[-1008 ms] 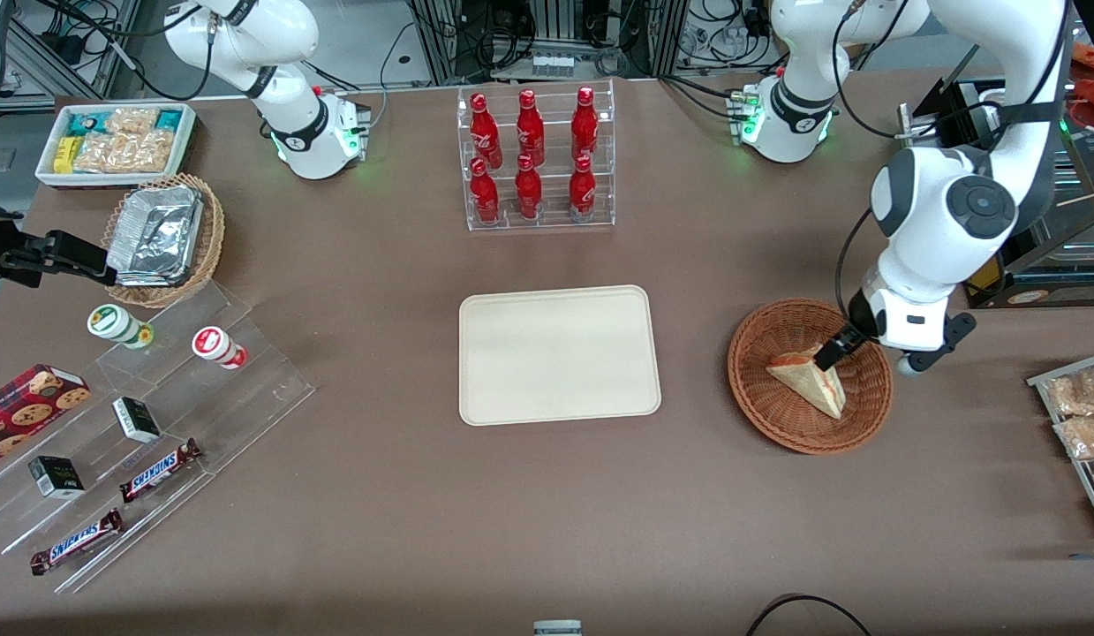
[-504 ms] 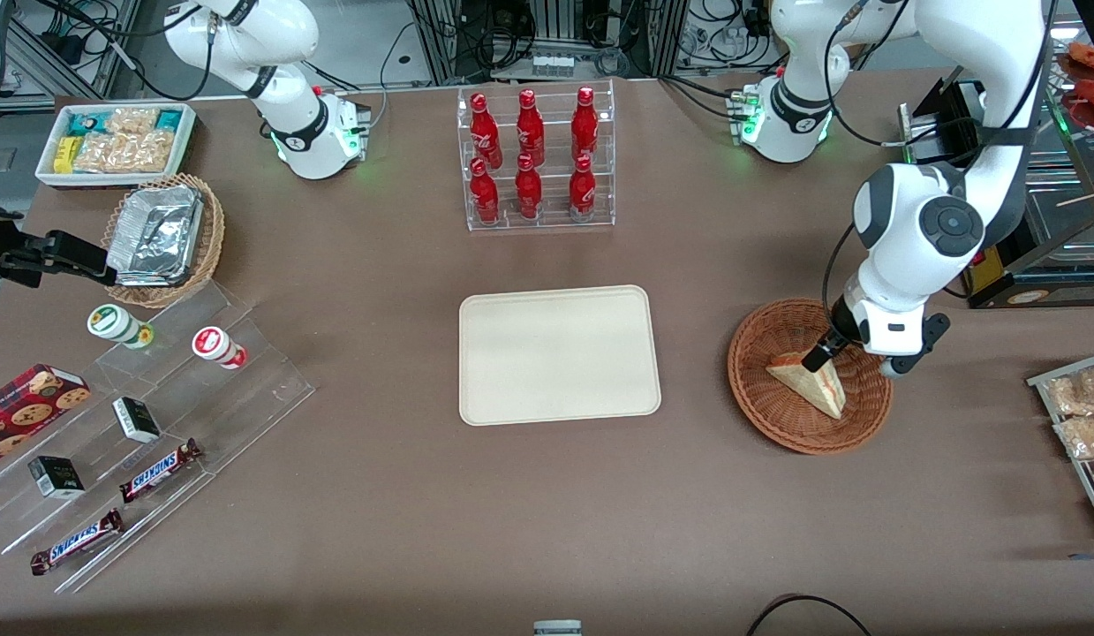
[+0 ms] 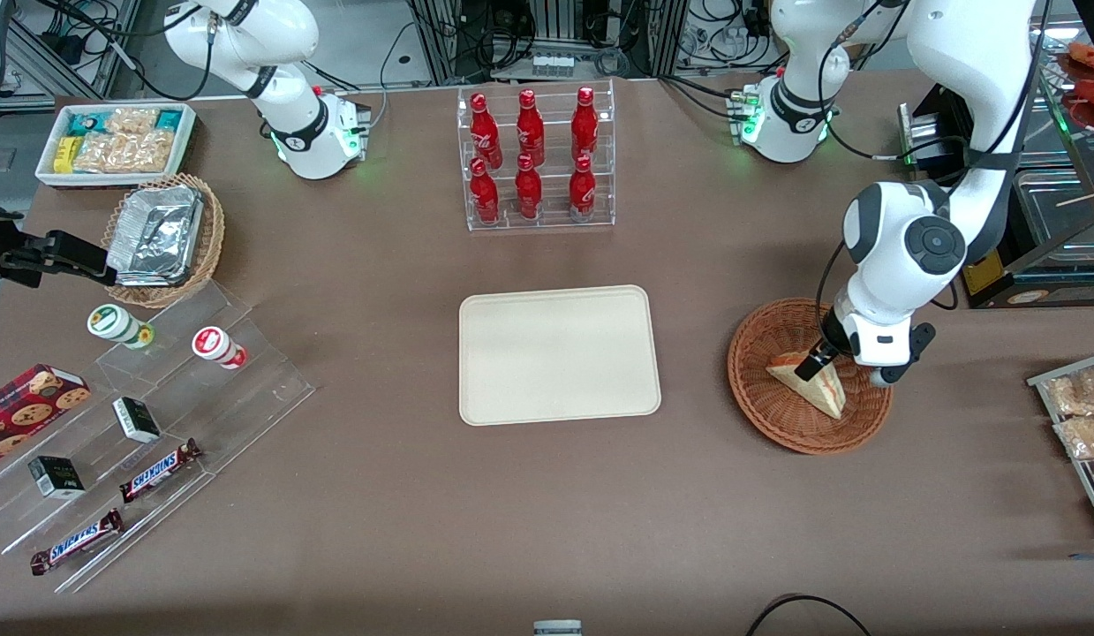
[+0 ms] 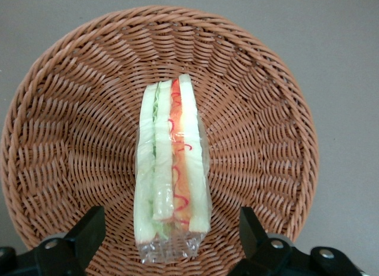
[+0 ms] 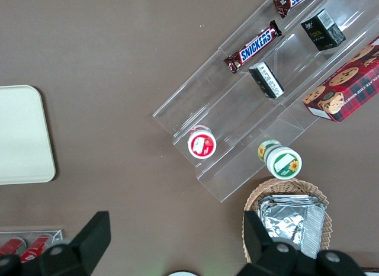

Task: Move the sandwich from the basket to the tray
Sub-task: 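Lower the open left gripper around the wrapped sandwich and close it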

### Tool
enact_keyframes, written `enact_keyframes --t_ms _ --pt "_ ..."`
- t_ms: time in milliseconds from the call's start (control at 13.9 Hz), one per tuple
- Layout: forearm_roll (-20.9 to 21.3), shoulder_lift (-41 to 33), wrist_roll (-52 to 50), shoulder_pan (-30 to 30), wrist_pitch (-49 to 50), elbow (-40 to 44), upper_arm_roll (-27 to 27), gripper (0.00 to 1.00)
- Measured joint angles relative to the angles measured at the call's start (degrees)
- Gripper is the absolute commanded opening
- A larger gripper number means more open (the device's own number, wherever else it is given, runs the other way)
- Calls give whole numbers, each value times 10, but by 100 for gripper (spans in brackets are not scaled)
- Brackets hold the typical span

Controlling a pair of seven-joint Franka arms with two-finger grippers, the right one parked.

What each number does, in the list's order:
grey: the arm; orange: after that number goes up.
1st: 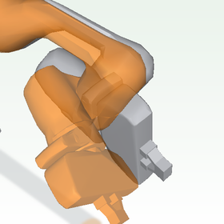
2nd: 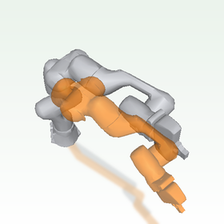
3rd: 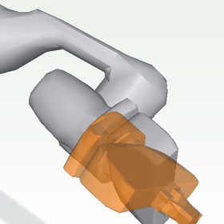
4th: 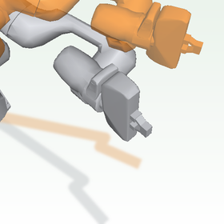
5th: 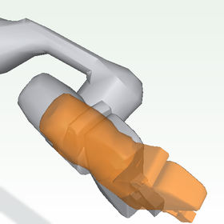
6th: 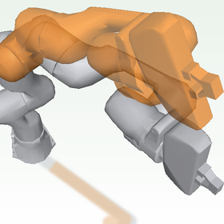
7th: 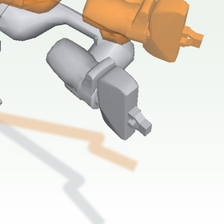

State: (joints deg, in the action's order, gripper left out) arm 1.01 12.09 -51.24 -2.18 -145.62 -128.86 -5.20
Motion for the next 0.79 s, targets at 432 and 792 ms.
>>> enact_keyframes --t_ms 432,792 --pt "0 28 -1 1 -22 0 4 36" --pt "0 33 -1 1 -27 2 5 0"
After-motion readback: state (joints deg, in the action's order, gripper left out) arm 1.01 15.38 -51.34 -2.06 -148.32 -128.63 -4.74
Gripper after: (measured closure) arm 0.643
